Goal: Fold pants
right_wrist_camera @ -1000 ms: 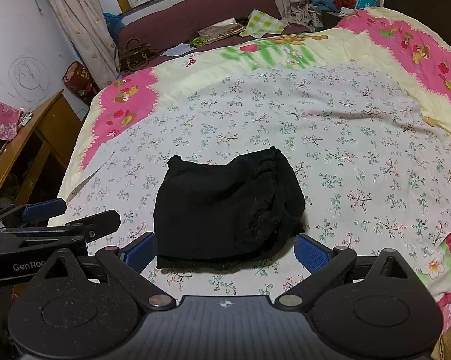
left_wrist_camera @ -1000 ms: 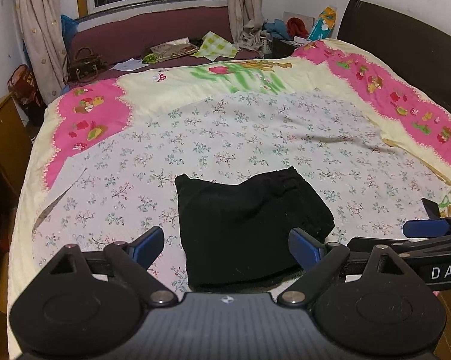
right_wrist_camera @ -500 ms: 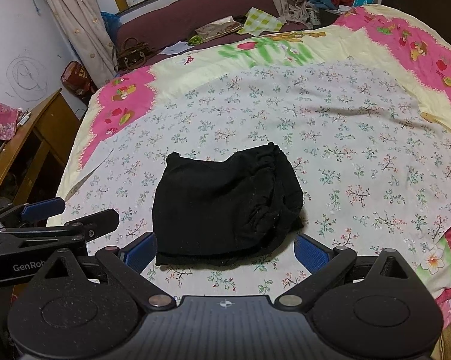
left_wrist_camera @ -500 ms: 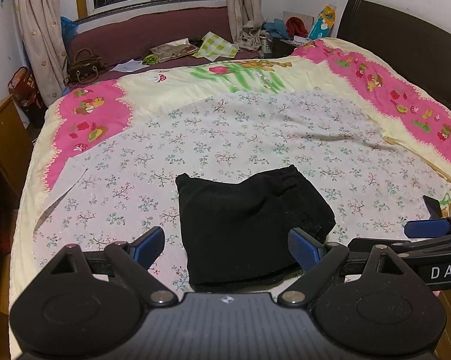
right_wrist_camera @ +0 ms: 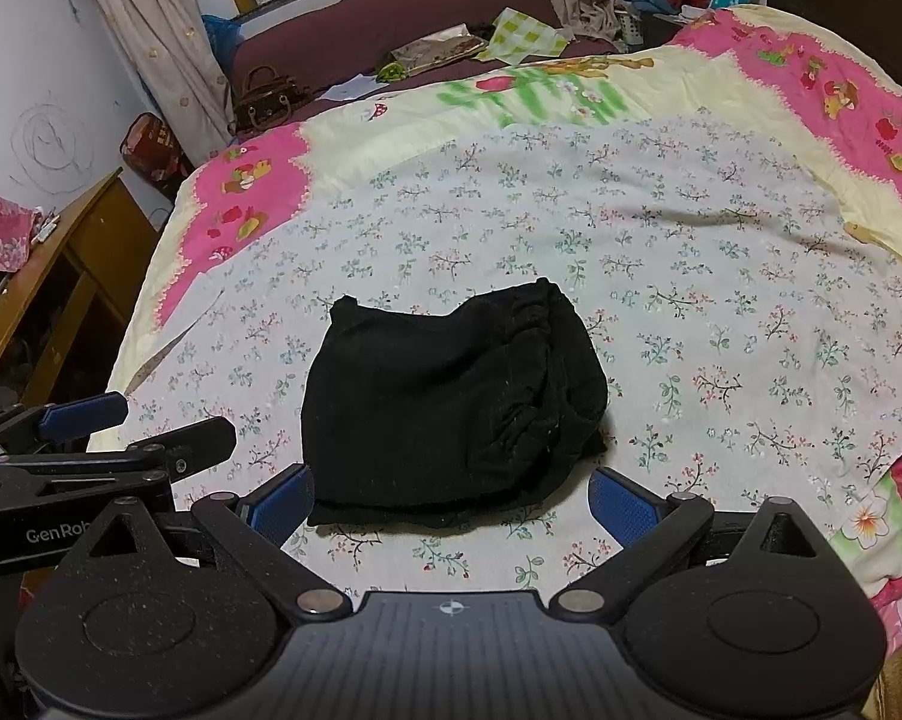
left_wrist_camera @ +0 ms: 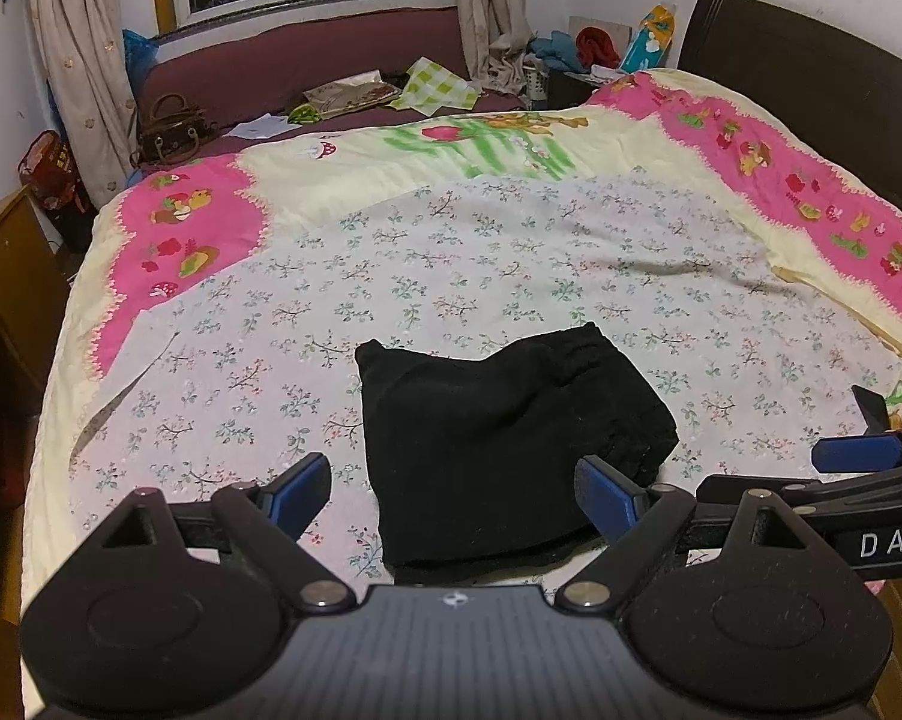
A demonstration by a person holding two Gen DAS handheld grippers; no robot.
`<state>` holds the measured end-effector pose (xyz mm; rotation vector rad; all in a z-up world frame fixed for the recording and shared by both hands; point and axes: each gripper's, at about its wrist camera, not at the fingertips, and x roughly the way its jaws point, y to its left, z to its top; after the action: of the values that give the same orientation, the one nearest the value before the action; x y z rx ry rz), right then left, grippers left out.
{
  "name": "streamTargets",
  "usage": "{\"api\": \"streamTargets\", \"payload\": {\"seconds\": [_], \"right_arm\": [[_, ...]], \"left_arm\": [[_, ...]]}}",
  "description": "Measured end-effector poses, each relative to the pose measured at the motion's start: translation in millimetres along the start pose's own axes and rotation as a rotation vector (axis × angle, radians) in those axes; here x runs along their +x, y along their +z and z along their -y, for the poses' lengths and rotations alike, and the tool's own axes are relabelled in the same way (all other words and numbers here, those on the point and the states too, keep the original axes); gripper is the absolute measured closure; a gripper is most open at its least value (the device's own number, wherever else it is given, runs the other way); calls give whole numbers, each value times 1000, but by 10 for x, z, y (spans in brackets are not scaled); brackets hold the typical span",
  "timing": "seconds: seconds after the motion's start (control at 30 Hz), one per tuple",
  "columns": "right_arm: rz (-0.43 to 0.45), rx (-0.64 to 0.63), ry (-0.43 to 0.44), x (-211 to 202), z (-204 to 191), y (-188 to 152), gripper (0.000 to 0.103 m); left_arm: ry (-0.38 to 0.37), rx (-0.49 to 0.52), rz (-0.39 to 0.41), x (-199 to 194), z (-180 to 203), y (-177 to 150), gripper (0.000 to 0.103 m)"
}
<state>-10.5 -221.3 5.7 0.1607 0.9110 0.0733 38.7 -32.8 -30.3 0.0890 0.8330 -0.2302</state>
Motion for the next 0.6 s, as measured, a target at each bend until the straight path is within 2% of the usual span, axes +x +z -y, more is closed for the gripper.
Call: {"api": "streamTargets", "payload": {"seconds": [0.6], "right_arm": [[-23,-5,-14,47,1,-14,15]], "left_arm": [[17,13,-30,54,39,-11,8]]}}
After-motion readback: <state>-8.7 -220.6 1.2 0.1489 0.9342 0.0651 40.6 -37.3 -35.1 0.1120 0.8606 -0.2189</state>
